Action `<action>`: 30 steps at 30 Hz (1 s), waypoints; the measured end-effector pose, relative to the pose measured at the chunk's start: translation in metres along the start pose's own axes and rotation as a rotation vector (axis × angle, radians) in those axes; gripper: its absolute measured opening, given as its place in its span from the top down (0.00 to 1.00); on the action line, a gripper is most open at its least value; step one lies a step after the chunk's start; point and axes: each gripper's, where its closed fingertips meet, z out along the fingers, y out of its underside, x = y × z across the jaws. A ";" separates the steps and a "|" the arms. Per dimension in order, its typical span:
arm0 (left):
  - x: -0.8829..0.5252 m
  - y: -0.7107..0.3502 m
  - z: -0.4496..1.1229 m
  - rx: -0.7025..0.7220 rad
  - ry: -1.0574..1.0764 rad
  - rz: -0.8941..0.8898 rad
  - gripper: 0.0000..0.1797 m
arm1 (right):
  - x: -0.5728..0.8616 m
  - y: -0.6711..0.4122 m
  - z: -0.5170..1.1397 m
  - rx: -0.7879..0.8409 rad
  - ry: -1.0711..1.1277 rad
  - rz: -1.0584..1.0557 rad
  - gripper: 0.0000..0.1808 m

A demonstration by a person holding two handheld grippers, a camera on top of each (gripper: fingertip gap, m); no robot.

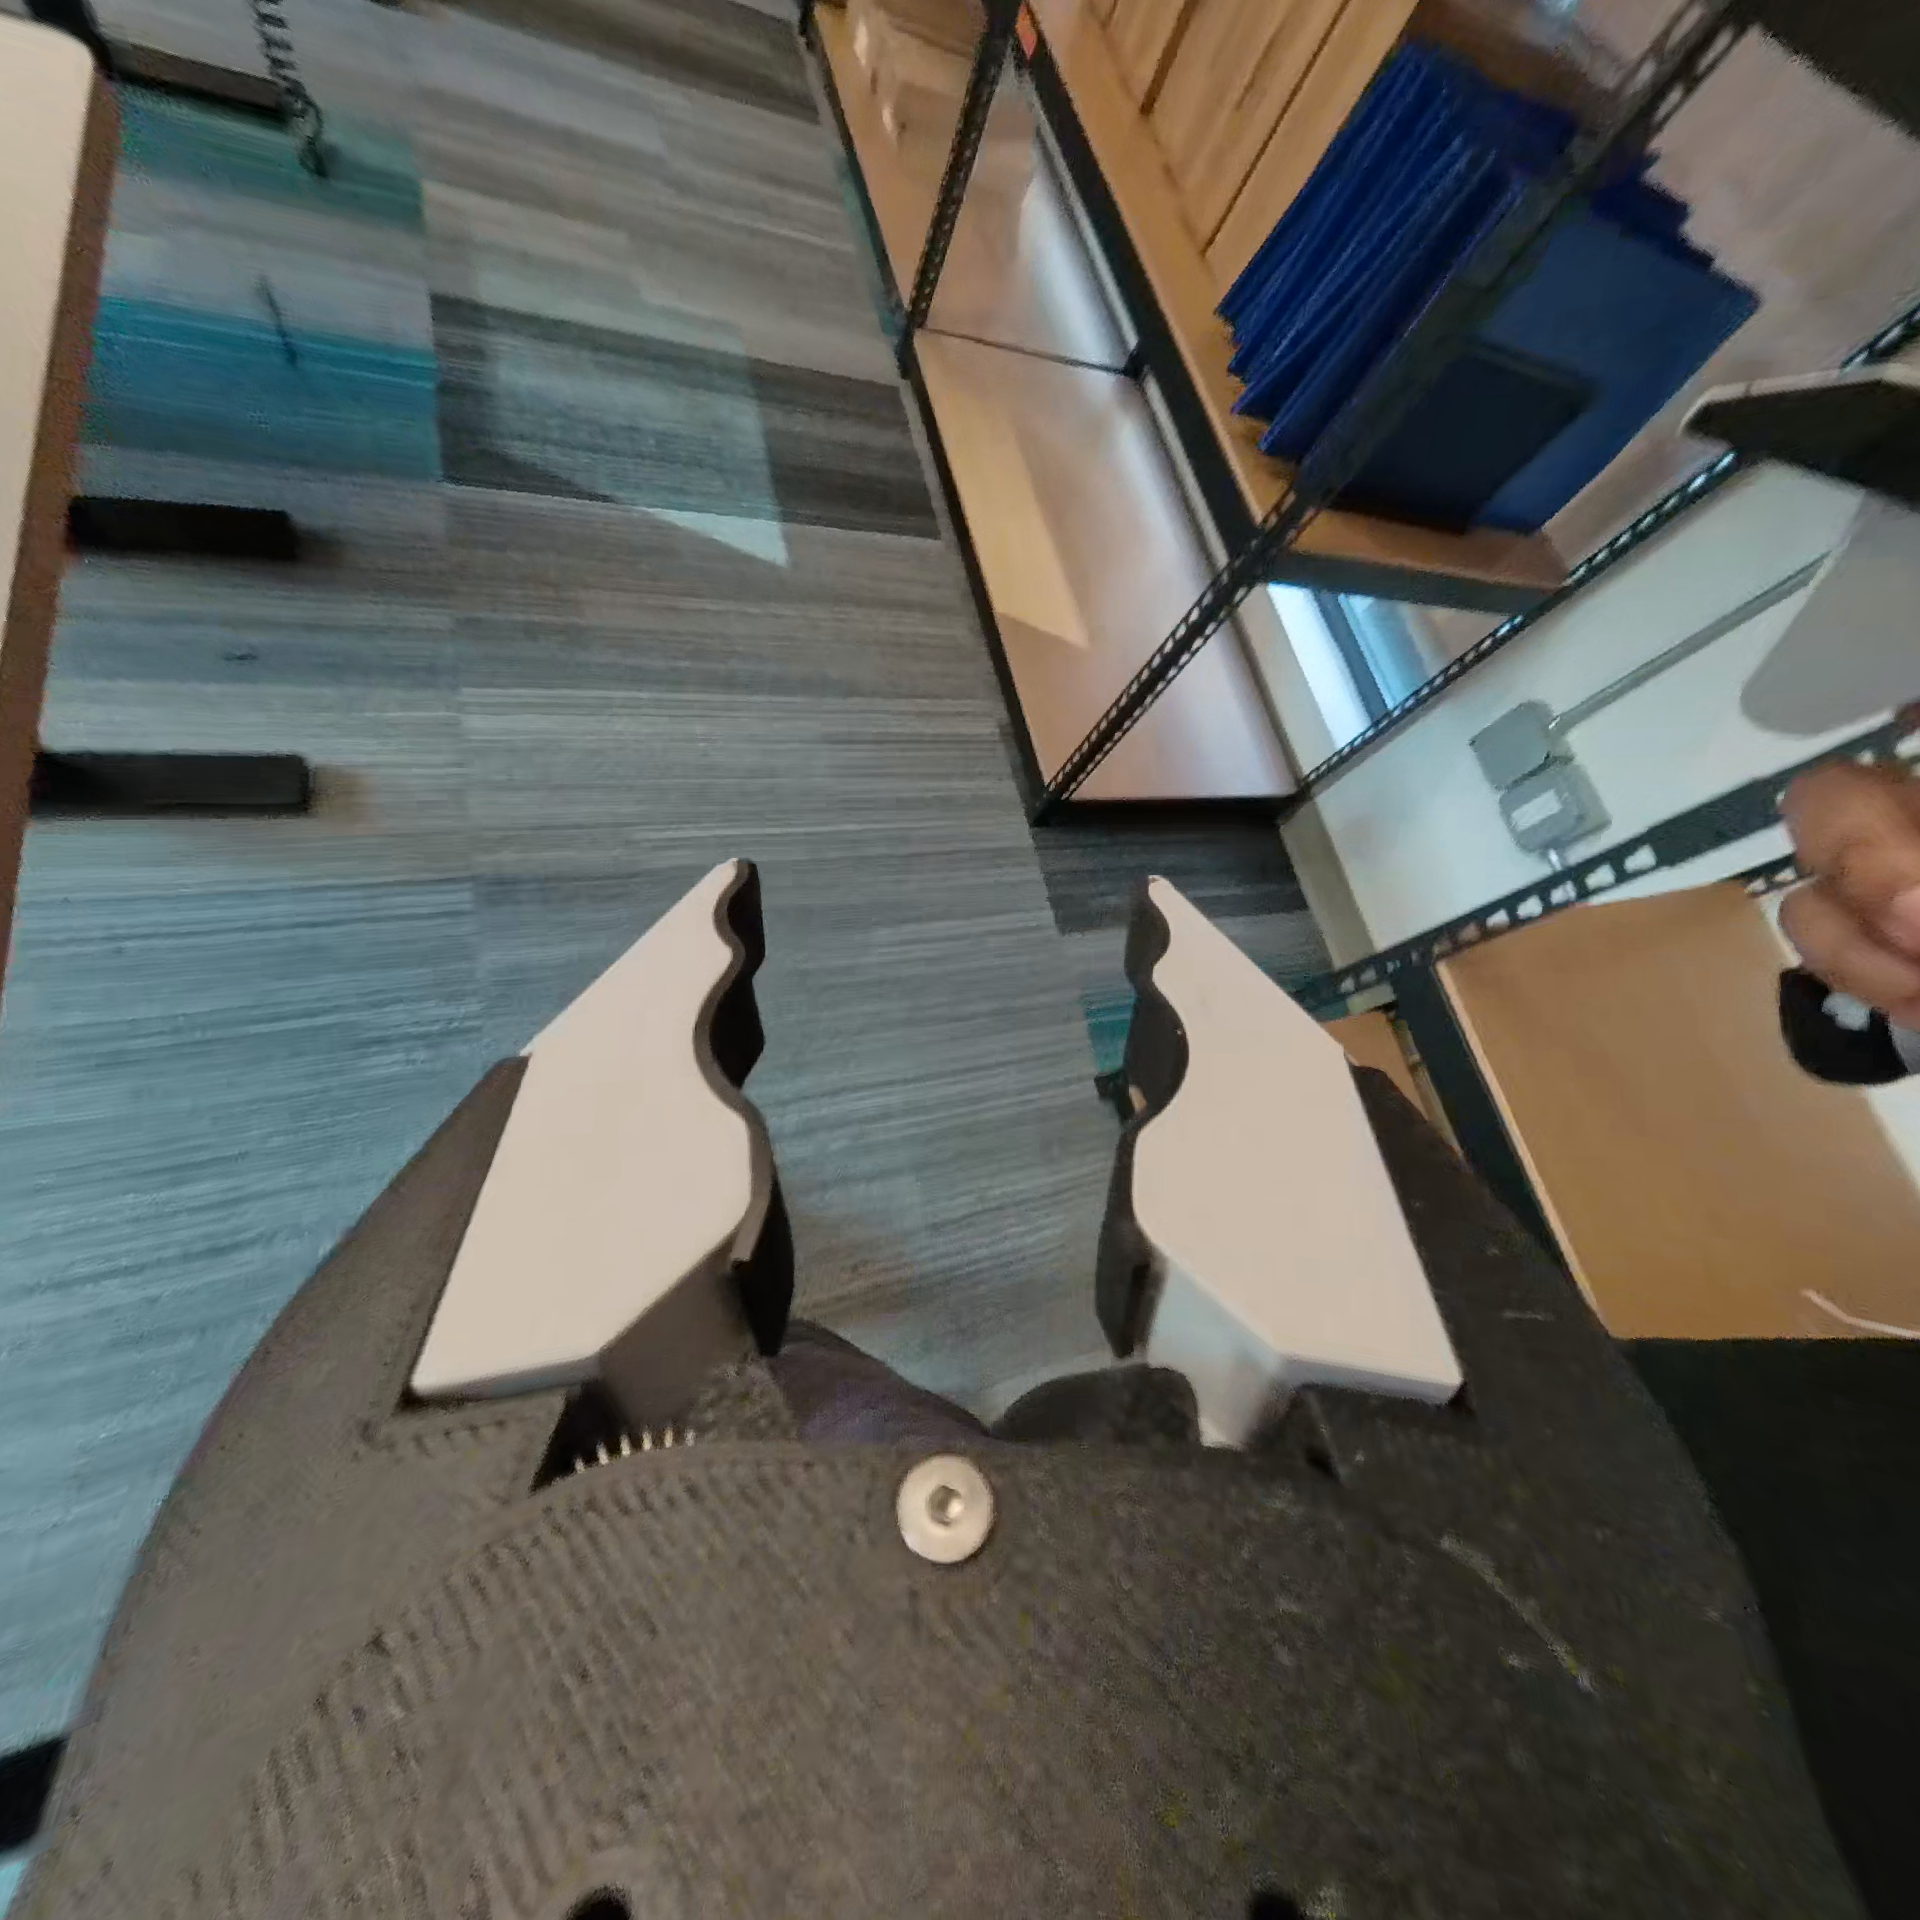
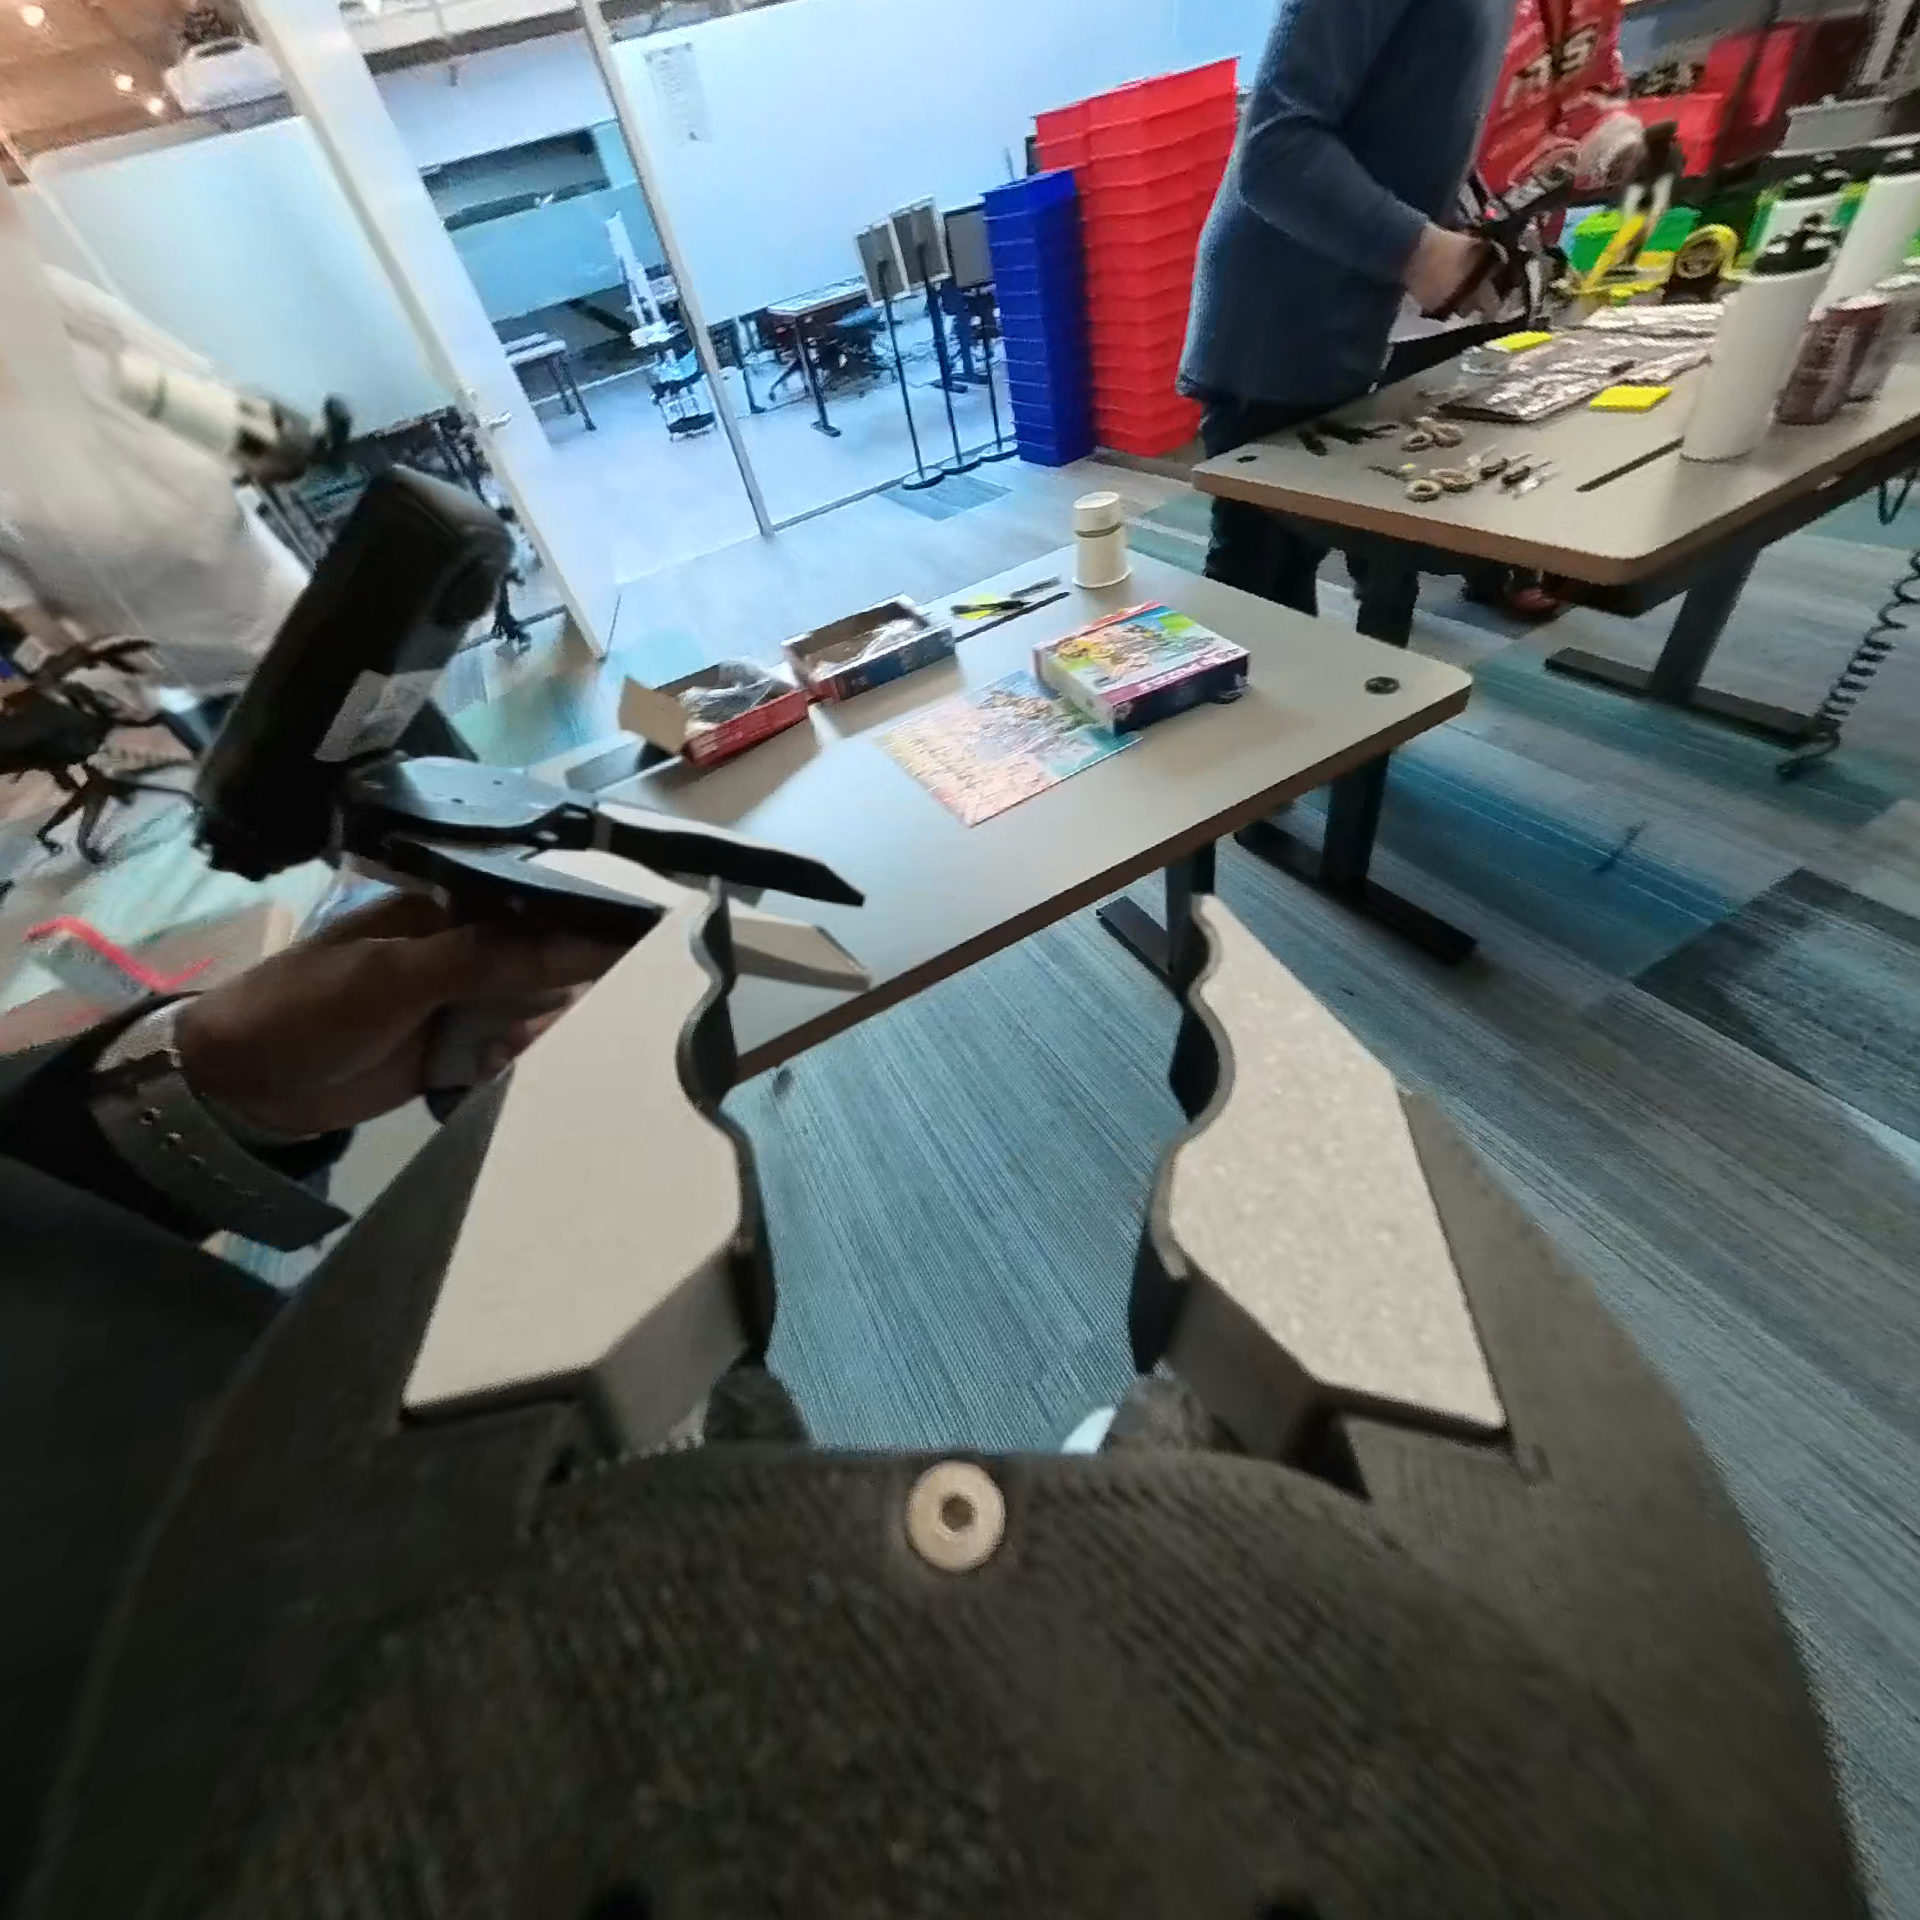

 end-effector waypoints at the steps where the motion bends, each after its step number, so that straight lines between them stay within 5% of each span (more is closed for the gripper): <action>1: -0.012 -0.018 0.017 0.010 0.013 0.004 0.61 | 0.014 -0.004 0.013 0.003 0.007 0.018 0.53; 13: -0.095 -0.251 0.187 0.052 0.188 0.190 0.59 | 0.210 -0.105 0.127 0.149 0.267 0.037 0.60; 18: -0.133 -0.296 0.268 0.023 0.105 0.219 0.56 | 0.308 -0.111 0.179 0.176 0.263 0.112 0.62; 25: -0.203 -0.397 0.393 0.154 -0.087 0.170 0.46 | 0.481 -0.137 0.254 0.225 0.214 0.111 0.73; 30: -0.251 -0.514 0.456 0.301 -0.250 0.097 0.45 | 0.578 -0.206 0.303 0.226 -0.011 0.194 0.67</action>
